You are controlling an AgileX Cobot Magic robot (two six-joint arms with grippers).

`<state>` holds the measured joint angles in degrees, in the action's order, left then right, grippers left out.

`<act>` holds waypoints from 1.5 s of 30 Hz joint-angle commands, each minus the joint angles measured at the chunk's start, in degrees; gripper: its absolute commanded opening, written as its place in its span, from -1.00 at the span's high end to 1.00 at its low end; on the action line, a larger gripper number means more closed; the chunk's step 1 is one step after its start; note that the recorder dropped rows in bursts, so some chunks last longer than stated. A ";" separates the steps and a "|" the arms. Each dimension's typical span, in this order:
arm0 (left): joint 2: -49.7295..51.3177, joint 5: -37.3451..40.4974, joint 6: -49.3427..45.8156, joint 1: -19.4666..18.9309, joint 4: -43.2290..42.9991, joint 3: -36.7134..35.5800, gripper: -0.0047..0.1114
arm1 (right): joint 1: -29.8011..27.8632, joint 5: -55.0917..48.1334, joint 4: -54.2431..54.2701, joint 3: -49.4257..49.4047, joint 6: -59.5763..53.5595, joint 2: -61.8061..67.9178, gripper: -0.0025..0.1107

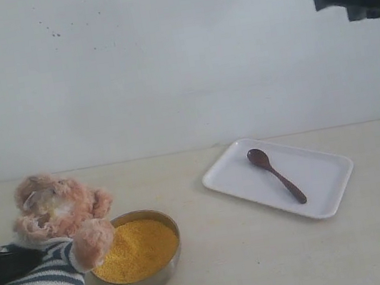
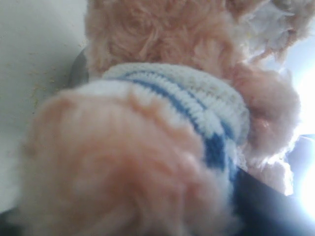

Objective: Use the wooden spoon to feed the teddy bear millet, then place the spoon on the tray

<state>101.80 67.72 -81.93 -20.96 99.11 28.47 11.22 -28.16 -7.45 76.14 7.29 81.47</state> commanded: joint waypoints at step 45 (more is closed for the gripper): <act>-0.47 2.24 -0.02 -0.06 0.83 -0.36 0.85 | -12.75 14.67 -4.71 -62.52 -9.20 -78.79 0.96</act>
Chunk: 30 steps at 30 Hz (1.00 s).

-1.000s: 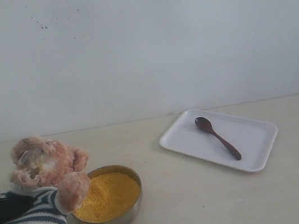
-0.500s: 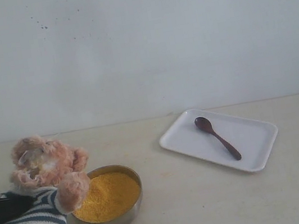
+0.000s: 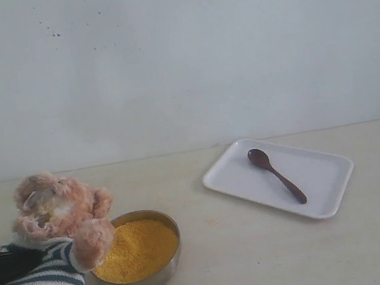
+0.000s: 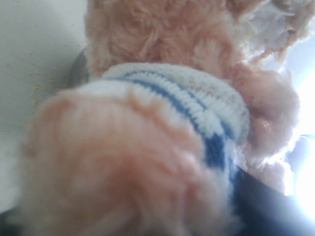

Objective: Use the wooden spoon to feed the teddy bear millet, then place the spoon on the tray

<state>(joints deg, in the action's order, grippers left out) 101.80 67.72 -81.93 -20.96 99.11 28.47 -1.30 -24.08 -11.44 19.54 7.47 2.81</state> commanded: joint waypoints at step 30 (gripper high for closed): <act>-0.47 2.24 2.34 -0.06 0.83 0.88 0.85 | 0.83 7.79 2.58 -19.54 -6.15 -0.86 0.96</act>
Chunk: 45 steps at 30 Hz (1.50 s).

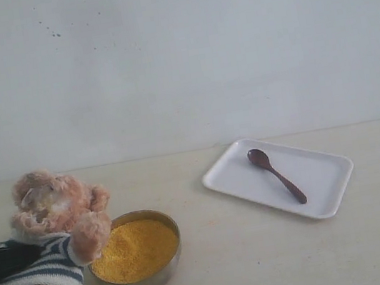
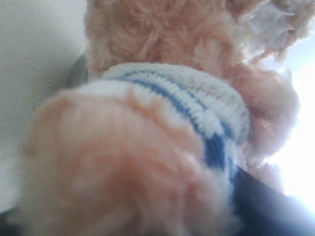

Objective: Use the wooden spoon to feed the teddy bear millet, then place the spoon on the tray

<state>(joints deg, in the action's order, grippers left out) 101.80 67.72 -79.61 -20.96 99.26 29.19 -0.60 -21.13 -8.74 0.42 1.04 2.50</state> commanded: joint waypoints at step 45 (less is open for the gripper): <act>-0.47 2.24 -6.55 -0.06 0.68 7.28 0.85 | -0.23 2.76 -8.32 -0.42 -8.84 -2.50 0.96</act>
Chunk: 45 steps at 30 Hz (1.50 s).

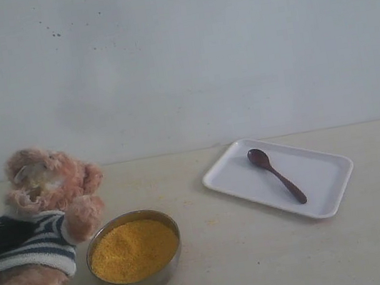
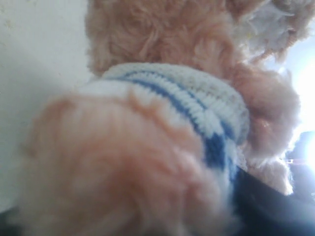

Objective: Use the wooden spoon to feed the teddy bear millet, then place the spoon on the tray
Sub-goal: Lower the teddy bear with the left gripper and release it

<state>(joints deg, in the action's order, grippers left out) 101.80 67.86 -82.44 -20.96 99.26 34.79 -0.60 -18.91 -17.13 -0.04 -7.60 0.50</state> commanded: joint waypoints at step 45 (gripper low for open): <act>7.18 -10.08 -1.45 0.17 0.68 3.82 0.85 | -0.23 0.53 0.07 0.04 -0.09 -0.50 0.96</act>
<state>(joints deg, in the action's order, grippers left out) 109.04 56.86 -85.12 -20.96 99.26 38.40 -0.60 -18.81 -17.13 -0.04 -7.60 0.25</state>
